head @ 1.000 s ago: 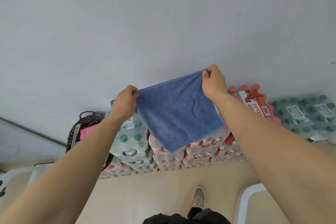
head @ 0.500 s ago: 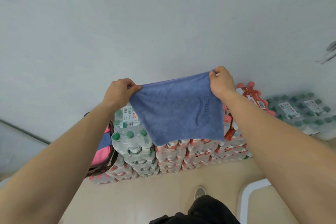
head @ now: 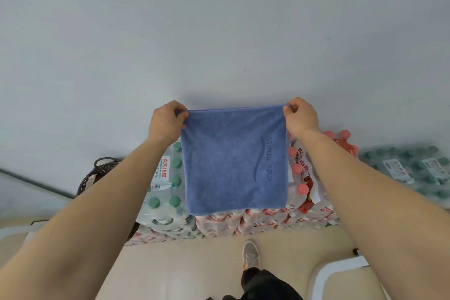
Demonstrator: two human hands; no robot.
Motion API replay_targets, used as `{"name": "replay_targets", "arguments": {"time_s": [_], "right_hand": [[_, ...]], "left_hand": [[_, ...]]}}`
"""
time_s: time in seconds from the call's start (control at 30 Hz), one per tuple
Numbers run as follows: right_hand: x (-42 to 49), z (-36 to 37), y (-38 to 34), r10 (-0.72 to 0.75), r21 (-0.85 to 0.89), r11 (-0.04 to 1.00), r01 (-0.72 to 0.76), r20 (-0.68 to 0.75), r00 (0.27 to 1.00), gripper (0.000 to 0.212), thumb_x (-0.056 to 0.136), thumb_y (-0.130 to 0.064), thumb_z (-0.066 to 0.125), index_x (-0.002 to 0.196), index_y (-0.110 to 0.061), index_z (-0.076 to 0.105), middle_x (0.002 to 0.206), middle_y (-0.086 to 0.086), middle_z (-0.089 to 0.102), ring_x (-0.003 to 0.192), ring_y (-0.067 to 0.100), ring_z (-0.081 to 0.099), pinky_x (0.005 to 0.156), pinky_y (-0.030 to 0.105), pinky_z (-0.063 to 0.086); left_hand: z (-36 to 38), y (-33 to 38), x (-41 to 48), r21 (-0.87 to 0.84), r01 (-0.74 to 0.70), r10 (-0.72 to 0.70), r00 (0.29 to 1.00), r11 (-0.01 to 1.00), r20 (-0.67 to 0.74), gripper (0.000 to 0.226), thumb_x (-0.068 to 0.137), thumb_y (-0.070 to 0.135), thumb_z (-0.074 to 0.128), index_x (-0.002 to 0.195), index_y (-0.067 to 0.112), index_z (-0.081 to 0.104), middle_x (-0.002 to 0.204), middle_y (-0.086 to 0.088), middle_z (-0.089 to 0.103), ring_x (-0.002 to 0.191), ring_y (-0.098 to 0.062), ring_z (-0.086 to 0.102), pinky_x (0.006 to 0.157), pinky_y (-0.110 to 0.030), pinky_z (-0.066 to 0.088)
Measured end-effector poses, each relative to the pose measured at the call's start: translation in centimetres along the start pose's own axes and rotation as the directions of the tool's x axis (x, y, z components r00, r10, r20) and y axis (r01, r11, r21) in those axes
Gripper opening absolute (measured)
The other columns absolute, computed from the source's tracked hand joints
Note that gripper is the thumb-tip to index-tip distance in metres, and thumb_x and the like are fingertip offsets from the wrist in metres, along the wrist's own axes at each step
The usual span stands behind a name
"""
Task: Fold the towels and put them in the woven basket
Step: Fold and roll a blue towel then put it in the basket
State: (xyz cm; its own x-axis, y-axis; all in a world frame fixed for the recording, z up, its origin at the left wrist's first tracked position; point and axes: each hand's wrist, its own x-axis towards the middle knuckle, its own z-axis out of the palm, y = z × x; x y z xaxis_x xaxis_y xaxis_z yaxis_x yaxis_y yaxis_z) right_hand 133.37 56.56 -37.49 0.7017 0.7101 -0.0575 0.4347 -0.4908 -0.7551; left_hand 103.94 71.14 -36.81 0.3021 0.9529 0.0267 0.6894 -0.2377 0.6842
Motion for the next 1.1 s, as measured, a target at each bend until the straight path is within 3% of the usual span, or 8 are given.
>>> {"name": "replay_targets", "arguments": {"time_s": [0.1, 0.27, 0.4, 0.53, 0.7, 0.83, 0.97, 1.1], "right_hand": [[2.1, 0.2, 0.0, -0.011, -0.040, 0.999, 0.012, 0.034, 0.999, 0.011, 0.100, -0.020, 0.050, 0.098, -0.015, 0.059, 0.078, -0.004, 0.054, 0.074, 0.017, 0.050, 0.058, 0.025, 0.035], [4.2, 0.1, -0.7, -0.006, -0.014, 1.000, 0.007, 0.077, 0.997, 0.007, 0.096, -0.020, 0.057, 0.093, -0.018, 0.063, 0.085, 0.001, 0.062, 0.080, 0.020, 0.055, 0.076, 0.027, 0.041], [3.8, 0.4, -0.5, 0.077, 0.188, 0.976, -0.111, 0.177, 0.981, 0.008, 0.094, -0.013, 0.057, 0.097, -0.012, 0.064, 0.070, 0.006, 0.070, 0.055, 0.017, 0.060, 0.065, 0.031, 0.052], [1.8, 1.0, 1.0, 0.139, 0.276, 0.936, -0.220, 0.285, 0.948, 0.015, 0.090, -0.003, 0.055, 0.097, -0.013, 0.063, 0.077, 0.010, 0.073, 0.056, 0.017, 0.062, 0.051, 0.023, 0.049], [-1.6, 1.7, 3.9, 0.201, 0.239, 0.929, -0.283, 0.316, 0.927, 0.024, 0.081, 0.000, 0.047, 0.083, -0.013, 0.067, 0.075, 0.012, 0.073, 0.059, 0.020, 0.058, 0.054, 0.027, 0.045], [-4.4, 2.6, 6.0, 0.235, 0.227, 0.925, -0.305, 0.290, 0.928, 0.020, 0.073, -0.004, 0.045, 0.074, -0.008, 0.064, 0.074, 0.014, 0.068, 0.069, 0.031, 0.063, 0.061, 0.038, 0.052], [-7.0, 3.0, 7.5, 0.226, 0.017, 0.971, -0.239, 0.265, 0.937, 0.023, 0.086, -0.009, 0.046, 0.081, -0.008, 0.068, 0.078, 0.007, 0.071, 0.069, 0.018, 0.065, 0.071, 0.037, 0.053], [-8.3, 3.3, 8.5, 0.211, -0.093, 0.977, -0.194, 0.238, 0.948, 0.022, 0.090, -0.015, 0.048, 0.083, -0.010, 0.068, 0.079, 0.005, 0.071, 0.069, 0.013, 0.063, 0.062, 0.032, 0.048]], "left_hand": [[0.4, 0.4, 1.4, -0.015, -0.002, 0.002, 0.999, 1.000, -0.035, 0.006, 0.093, 0.015, 0.060, 0.095, 0.016, 0.066, 0.086, 0.003, 0.067, 0.065, -0.012, 0.066, 0.060, -0.015, 0.043], [0.5, 0.8, 2.6, -0.003, 0.000, 0.000, 0.998, 1.000, -0.060, 0.004, 0.090, 0.018, 0.064, 0.088, 0.020, 0.067, 0.076, 0.002, 0.069, 0.073, -0.011, 0.062, 0.063, -0.015, 0.041], [0.6, -0.3, 1.8, 0.021, 0.022, -0.021, 0.999, 1.000, -0.029, 0.005, 0.088, 0.019, 0.068, 0.090, 0.022, 0.071, 0.086, 0.006, 0.069, 0.082, -0.011, 0.061, 0.073, -0.018, 0.041], [1.3, -1.8, -0.1, 0.052, 0.063, -0.065, 0.997, 0.997, 0.040, 0.005, 0.086, 0.019, 0.072, 0.088, 0.022, 0.074, 0.088, 0.008, 0.070, 0.082, -0.009, 0.062, 0.070, -0.016, 0.042], [2.5, -4.2, -3.4, 0.044, 0.114, -0.118, 0.988, 0.993, 0.096, 0.008, 0.082, 0.015, 0.074, 0.088, 0.019, 0.074, 0.085, 0.008, 0.071, 0.076, -0.007, 0.063, 0.061, -0.007, 0.042], [3.8, -6.5, -6.3, 0.038, 0.132, -0.136, 0.976, 0.991, 0.169, 0.002, 0.083, 0.024, 0.072, 0.082, 0.022, 0.073, 0.082, 0.007, 0.071, 0.076, -0.008, 0.065, 0.067, -0.017, 0.048], [4.6, -7.9, -8.2, 0.040, 0.162, -0.167, 0.968, 0.986, 0.189, 0.009, 0.088, 0.027, 0.065, 0.086, 0.022, 0.072, 0.084, 0.011, 0.069, 0.079, -0.007, 0.062, 0.073, -0.024, 0.046], [4.8, -8.1, -8.9, 0.018, 0.145, -0.147, 0.980, 0.989, 0.132, 0.012, 0.090, 0.022, 0.062, 0.083, 0.018, 0.071, 0.079, 0.009, 0.067, 0.074, -0.008, 0.061, 0.069, -0.024, 0.045]]}}
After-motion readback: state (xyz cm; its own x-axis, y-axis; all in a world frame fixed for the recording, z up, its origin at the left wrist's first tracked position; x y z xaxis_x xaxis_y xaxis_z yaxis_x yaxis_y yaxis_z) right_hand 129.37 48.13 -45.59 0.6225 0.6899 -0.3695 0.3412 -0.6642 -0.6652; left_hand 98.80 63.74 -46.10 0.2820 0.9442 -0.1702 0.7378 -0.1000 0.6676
